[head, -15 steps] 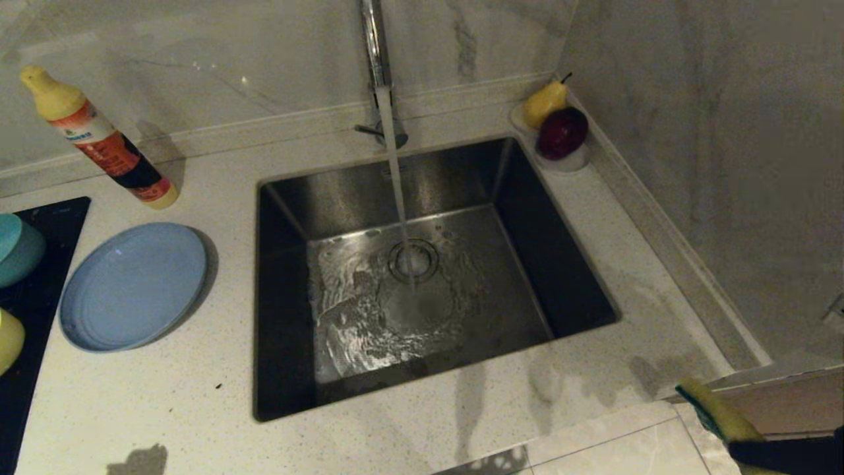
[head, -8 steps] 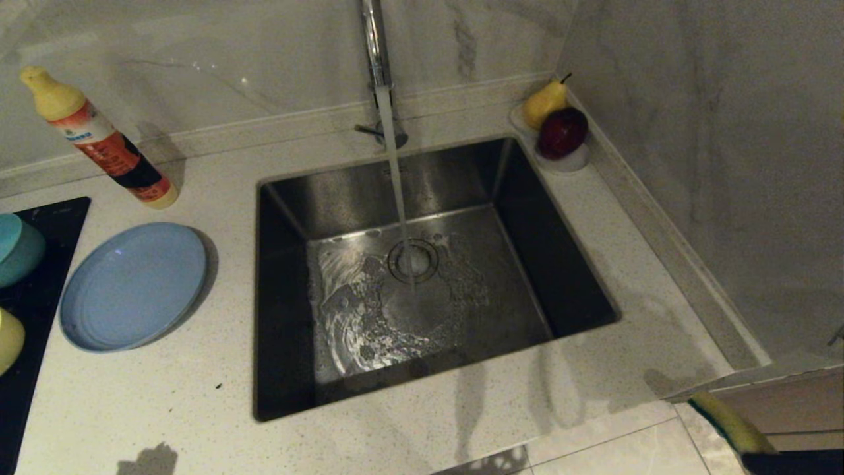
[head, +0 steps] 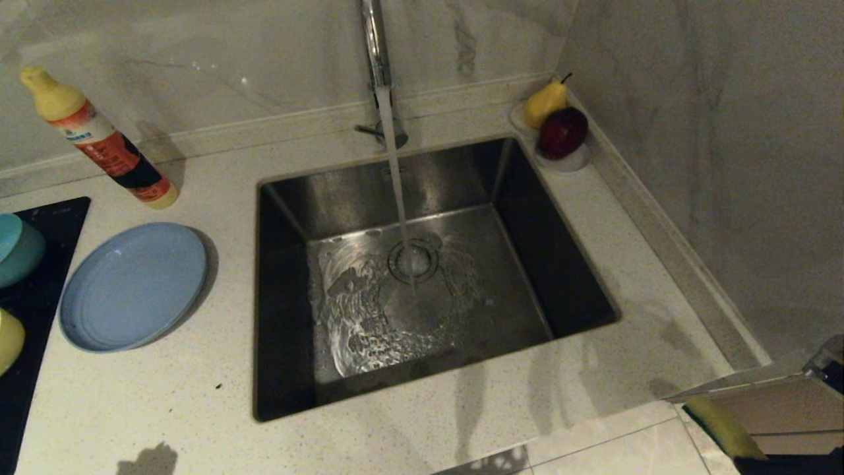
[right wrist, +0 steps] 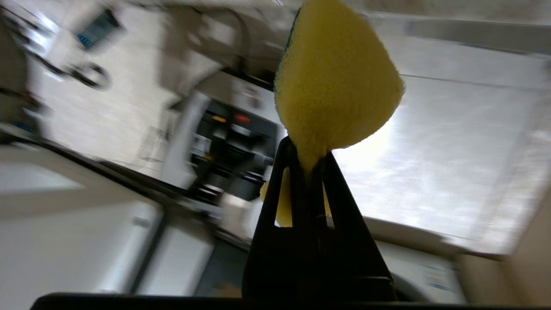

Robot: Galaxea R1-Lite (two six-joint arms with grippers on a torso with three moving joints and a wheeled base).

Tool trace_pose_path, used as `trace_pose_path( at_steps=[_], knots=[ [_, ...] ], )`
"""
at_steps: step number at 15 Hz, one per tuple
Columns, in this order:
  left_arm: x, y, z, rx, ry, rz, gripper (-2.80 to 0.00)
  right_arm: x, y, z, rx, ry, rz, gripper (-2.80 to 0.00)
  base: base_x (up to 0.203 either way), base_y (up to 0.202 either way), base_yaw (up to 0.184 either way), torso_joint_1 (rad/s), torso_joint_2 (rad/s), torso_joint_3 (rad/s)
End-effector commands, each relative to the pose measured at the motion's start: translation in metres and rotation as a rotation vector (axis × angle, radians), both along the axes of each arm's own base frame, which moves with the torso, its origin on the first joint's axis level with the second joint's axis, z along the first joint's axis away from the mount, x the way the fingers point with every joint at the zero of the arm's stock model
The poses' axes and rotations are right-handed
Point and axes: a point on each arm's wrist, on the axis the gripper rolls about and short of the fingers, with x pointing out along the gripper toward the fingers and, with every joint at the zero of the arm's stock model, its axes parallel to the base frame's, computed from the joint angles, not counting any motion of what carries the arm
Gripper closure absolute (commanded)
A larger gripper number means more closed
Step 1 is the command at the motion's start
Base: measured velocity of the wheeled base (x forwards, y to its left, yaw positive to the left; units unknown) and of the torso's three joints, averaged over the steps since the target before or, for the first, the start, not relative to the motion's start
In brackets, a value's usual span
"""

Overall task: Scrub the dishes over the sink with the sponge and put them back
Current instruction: Put down the sponge

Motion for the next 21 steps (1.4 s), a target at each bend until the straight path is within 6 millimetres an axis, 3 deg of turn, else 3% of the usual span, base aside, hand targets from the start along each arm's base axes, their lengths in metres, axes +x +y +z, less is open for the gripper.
trace_pose_path(
  at_steps=[1,10,16,21],
  knots=[
    [0.003,0.0,-0.011,0.0,0.041,0.0,0.0,0.001,0.0,-0.005,-0.084,-0.018,0.018,0.0,0.0,0.0,0.0,0.0,0.0,0.0],
    [0.003,0.0,-0.011,0.0,0.041,0.0,0.0,0.046,0.029,-0.018,-0.27,-0.163,-0.037,0.0,0.0,0.0,0.0,0.0,0.0,0.0],
    [0.003,0.0,-0.011,0.0,0.041,0.0,0.0,0.093,0.042,-0.031,-0.347,-0.238,-0.084,0.0,0.0,0.0,0.0,0.0,0.0,0.0],
    [0.004,0.0,-0.011,0.0,0.042,0.0,0.0,0.137,0.037,-0.02,-0.33,-0.342,-0.199,0.0,0.0,0.0,0.0,0.0,0.0,0.0]
  ],
)
